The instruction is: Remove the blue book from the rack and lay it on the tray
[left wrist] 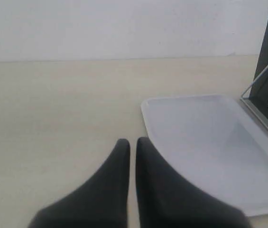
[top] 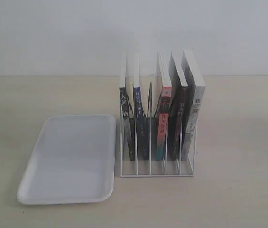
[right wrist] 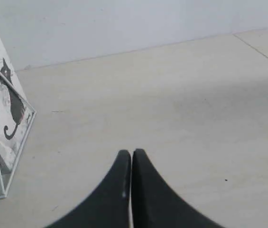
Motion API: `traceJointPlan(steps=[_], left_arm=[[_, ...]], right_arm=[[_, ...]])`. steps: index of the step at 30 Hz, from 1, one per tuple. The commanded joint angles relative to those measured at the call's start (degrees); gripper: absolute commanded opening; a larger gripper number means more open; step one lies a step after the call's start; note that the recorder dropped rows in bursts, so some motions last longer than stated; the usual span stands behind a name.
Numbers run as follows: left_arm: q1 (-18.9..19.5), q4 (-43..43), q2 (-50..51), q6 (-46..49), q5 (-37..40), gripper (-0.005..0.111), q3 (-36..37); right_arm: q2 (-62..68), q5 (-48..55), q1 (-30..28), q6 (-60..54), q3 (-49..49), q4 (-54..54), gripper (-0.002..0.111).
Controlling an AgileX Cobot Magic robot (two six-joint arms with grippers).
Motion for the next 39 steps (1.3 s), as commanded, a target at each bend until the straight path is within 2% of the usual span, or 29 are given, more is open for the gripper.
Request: traceJointPlan(steps=[1, 8, 12, 13, 18, 22, 24, 25, 28, 32, 39], left_arm=[[0.1, 0.0, -0.2, -0.4, -0.3, 0.004, 0.2], [0.1, 0.0, -0.2, -0.4, -0.3, 0.004, 0.2], [0.1, 0.0, -0.2, -0.4, -0.3, 0.004, 0.2], [0.1, 0.0, -0.2, -0.4, -0.3, 0.004, 0.2], [0.1, 0.0, -0.2, -0.4, -0.3, 0.004, 0.2], [0.1, 0.0, -0.2, -0.4, -0.3, 0.004, 0.2], [0.1, 0.0, -0.2, -0.4, -0.3, 0.004, 0.2], [0.1, 0.0, -0.2, -0.4, -0.3, 0.004, 0.2], [0.1, 0.0, -0.2, -0.4, -0.3, 0.004, 0.2], [0.1, 0.0, -0.2, -0.4, -0.3, 0.004, 0.2], [0.1, 0.0, -0.2, -0.4, -0.3, 0.004, 0.2]], right_arm=[[-0.3, 0.2, -0.2, -4.1, 0.0, -1.0, 0.0], [-0.3, -0.5, -0.2, -5.6, 0.0, -3.1, 0.0], [-0.3, -9.0, -0.2, -11.6, 0.0, -9.3, 0.0], [-0.3, -13.9, -0.2, -11.7, 0.0, -11.0, 0.0], [-0.3, -55.6, -0.2, -11.5, 0.0, -11.2, 0.0], [-0.3, -71.8, -0.2, -10.0, 0.0, -11.1, 0.0], [-0.3, -76.8, -0.2, -4.2, 0.0, -9.5, 0.0], [-0.3, -75.4, -0.2, -2.4, -1.4, -8.4, 0.0], [0.9, -58.2, -0.2, 2.4, -12.9, -8.1, 0.0], [8.0, -40.7, -0.2, 7.9, -24.4, -8.7, 0.0], [23.2, 2.2, -0.2, 9.8, -42.7, -8.7, 0.0]])
